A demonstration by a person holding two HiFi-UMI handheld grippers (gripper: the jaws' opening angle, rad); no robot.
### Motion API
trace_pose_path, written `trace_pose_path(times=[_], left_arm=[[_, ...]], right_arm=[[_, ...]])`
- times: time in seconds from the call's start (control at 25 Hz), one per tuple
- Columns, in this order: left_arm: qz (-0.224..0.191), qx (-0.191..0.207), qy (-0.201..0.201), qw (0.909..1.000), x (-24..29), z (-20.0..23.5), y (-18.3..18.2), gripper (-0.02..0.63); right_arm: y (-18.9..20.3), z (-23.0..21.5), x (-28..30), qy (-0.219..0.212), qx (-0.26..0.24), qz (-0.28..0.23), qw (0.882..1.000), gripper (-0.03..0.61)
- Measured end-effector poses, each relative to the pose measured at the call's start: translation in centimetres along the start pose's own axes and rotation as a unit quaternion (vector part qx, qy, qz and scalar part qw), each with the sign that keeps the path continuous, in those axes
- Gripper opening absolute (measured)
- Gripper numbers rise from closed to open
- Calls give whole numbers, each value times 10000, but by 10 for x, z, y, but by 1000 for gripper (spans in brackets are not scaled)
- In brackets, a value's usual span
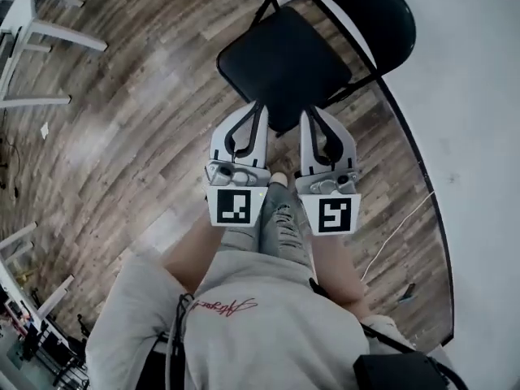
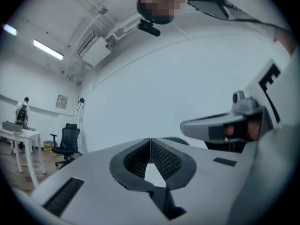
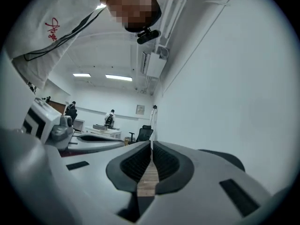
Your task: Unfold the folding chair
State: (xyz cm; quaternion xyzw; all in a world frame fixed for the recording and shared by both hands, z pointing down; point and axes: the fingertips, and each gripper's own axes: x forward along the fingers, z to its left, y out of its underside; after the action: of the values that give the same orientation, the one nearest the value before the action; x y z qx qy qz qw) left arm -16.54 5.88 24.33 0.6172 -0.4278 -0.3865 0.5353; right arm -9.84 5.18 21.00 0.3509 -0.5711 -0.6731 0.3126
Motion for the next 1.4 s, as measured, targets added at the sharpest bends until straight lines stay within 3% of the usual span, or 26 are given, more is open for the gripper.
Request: trace_pose_path(times=[0.08, 0.16, 0.28, 0.4, 0.72, 1.12, 1.28, 1.4], left_arm=[[-309, -559, 140, 9979, 14, -5, -49, 18], [-344, -825, 451, 9950, 13, -16, -88, 17], [-544, -596, 763, 9938, 14, -24, -130, 17], [-702, -477, 928, 9921, 14, -26, -150, 17], [-731, -237, 1249, 9892, 18, -37, -159, 17], [-696, -314, 1309, 9885, 27, -36, -150, 17], [-670, -544, 1149, 9896, 27, -27, -150, 17], [-705, -471, 1121, 9901, 29, -26, -152, 17]], right_arm=[[-37, -13, 4, -2, -135, -172, 9998, 25], [-66, -18, -4, 20, -144, -215, 9997, 25], [-102, -21, -7, -3, -403, -327, 9987, 25], [-122, -23, -5, -28, -571, -421, 9975, 22], [-127, -34, -5, -45, -423, -315, 9986, 17], [-120, -32, 3, -73, -291, -115, 9995, 15], [-121, -26, 3, -142, -310, -79, 9994, 15], [-121, -26, 2, -181, -339, -77, 9992, 16]])
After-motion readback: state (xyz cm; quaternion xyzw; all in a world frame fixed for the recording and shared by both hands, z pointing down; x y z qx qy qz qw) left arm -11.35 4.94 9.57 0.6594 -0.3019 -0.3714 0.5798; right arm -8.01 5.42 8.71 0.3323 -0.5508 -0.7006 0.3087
